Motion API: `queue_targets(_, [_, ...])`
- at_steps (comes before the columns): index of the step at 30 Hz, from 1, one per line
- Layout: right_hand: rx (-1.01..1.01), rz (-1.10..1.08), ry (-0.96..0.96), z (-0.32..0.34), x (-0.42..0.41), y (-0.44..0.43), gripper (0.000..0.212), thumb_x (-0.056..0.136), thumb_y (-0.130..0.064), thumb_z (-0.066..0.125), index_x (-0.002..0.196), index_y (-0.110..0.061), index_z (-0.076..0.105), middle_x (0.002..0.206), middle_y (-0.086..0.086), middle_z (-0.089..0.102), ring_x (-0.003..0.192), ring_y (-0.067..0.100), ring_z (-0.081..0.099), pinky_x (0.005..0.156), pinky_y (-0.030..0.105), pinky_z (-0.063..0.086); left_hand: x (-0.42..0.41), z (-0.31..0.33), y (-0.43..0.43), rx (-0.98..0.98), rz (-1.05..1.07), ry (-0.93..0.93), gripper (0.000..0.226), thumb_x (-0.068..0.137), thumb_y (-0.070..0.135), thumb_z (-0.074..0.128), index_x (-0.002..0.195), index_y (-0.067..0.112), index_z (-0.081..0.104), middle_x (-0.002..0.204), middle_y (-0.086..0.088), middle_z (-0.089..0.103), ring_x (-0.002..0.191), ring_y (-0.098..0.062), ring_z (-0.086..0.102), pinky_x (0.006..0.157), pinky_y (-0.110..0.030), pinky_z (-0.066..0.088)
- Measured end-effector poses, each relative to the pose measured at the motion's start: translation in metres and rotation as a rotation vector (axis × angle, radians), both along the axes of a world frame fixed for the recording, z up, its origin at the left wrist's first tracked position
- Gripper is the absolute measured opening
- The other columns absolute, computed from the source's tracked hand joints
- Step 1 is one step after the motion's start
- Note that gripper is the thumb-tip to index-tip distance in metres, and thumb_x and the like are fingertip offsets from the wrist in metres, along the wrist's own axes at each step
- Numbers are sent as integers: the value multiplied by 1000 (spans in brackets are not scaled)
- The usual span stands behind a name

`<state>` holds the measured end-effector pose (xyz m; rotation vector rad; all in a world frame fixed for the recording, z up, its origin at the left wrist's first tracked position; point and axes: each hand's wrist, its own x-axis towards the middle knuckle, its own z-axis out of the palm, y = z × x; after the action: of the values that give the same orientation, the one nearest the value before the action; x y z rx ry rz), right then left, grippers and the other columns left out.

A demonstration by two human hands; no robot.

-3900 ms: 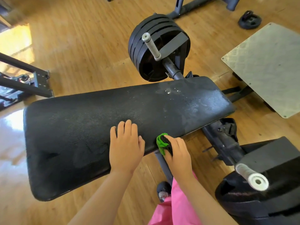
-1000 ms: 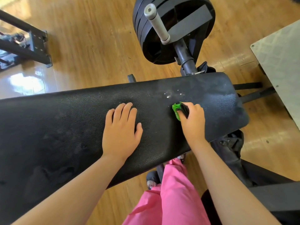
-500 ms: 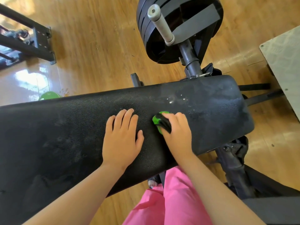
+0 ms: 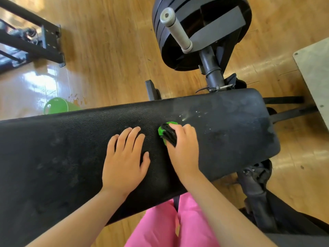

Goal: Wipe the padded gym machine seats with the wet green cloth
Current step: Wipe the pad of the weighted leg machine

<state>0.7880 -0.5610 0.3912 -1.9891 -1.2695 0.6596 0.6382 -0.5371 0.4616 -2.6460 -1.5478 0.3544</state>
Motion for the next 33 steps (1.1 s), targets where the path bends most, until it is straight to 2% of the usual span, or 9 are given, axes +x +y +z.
queue_targets(6, [73, 116, -66, -12, 21, 34, 40, 80, -29, 74, 115, -15, 63, 95, 5, 54, 92, 23, 52, 62, 32, 44, 1, 0, 0, -5, 9, 3, 48, 90, 36, 41, 126, 9, 56, 140, -9, 50, 132, -30, 42, 109, -47, 30])
queue_targets(10, [-32, 5, -110, -30, 60, 35, 39, 84, -28, 71, 119, -16, 60, 99, 6, 54, 96, 22, 51, 63, 36, 49, 0, 0, 0, -11, 10, 5, 47, 91, 36, 42, 127, 10, 56, 141, -9, 49, 133, -30, 42, 109, -48, 31])
queue_targets(16, [-88, -168, -54, -20, 45, 35, 35, 85, -20, 72, 118, -13, 61, 100, 8, 54, 97, 22, 49, 70, 28, 43, 1, 0, 0, -15, 15, -5, 47, 90, 36, 41, 125, 9, 57, 140, -9, 50, 132, -30, 43, 108, -48, 30])
queue_targets(23, [62, 29, 28, 3, -12, 46, 39, 80, -17, 76, 116, -10, 61, 99, 8, 56, 94, 23, 50, 72, 29, 44, 2, 1, 0, -35, 16, 18, 49, 90, 36, 41, 127, 8, 56, 140, -10, 49, 132, -30, 41, 109, -47, 28])
queue_targets(26, [82, 80, -99, -4, 9, 49, 42, 75, -18, 80, 113, -10, 63, 94, 9, 58, 88, 27, 53, 68, 35, 43, 2, 2, 0, -30, 14, 13, 48, 89, 36, 42, 126, 8, 57, 139, -10, 50, 132, -30, 42, 108, -47, 28])
queue_targets(29, [-68, -92, -203, -25, 59, 48, 37, 81, -25, 75, 113, -14, 63, 97, 9, 60, 90, 27, 54, 71, 35, 41, 2, 1, 0, -26, 9, 5, 47, 89, 36, 43, 125, 8, 57, 139, -9, 50, 131, -30, 43, 108, -47, 29])
queue_targets(33, [-247, -202, -190, -43, 102, 43, 31, 91, -25, 65, 118, -13, 58, 105, 11, 56, 102, 28, 50, 75, 36, 44, 1, 0, 1, -24, 2, 5, 48, 89, 36, 42, 126, 8, 56, 139, -10, 50, 131, -30, 43, 108, -47, 29])
